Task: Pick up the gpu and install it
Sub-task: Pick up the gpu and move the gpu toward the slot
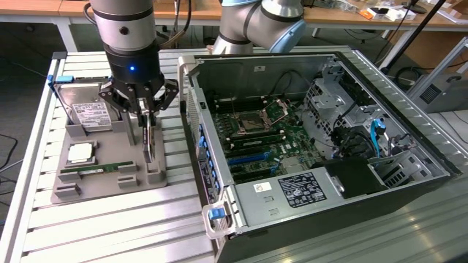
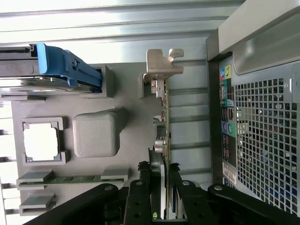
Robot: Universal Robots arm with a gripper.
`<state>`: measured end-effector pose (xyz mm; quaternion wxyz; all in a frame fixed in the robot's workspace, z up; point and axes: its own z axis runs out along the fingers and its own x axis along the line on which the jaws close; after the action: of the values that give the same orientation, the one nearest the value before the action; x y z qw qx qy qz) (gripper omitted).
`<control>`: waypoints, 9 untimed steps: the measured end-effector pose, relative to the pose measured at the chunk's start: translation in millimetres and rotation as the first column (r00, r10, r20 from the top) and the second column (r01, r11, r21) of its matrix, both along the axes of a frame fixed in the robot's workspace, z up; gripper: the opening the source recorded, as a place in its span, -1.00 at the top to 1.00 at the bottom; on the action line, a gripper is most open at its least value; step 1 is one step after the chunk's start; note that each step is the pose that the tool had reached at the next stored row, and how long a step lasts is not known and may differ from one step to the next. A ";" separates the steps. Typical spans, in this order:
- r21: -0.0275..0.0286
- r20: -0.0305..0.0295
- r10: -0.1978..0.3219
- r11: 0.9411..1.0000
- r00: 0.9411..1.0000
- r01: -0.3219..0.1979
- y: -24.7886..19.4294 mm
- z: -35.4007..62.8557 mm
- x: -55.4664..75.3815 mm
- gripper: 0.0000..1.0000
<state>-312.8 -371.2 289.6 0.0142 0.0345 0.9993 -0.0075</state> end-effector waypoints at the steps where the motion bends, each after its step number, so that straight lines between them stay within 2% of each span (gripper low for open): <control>1: 0.000 0.000 0.000 1.000 1.000 0.000 0.0 0.3 0.0 0.47; 9: 0.000 0.000 0.000 1.000 1.000 0.000 0.0 2.7 0.0 0.47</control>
<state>-312.8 -371.2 292.4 0.0142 0.0345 0.9993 -0.0075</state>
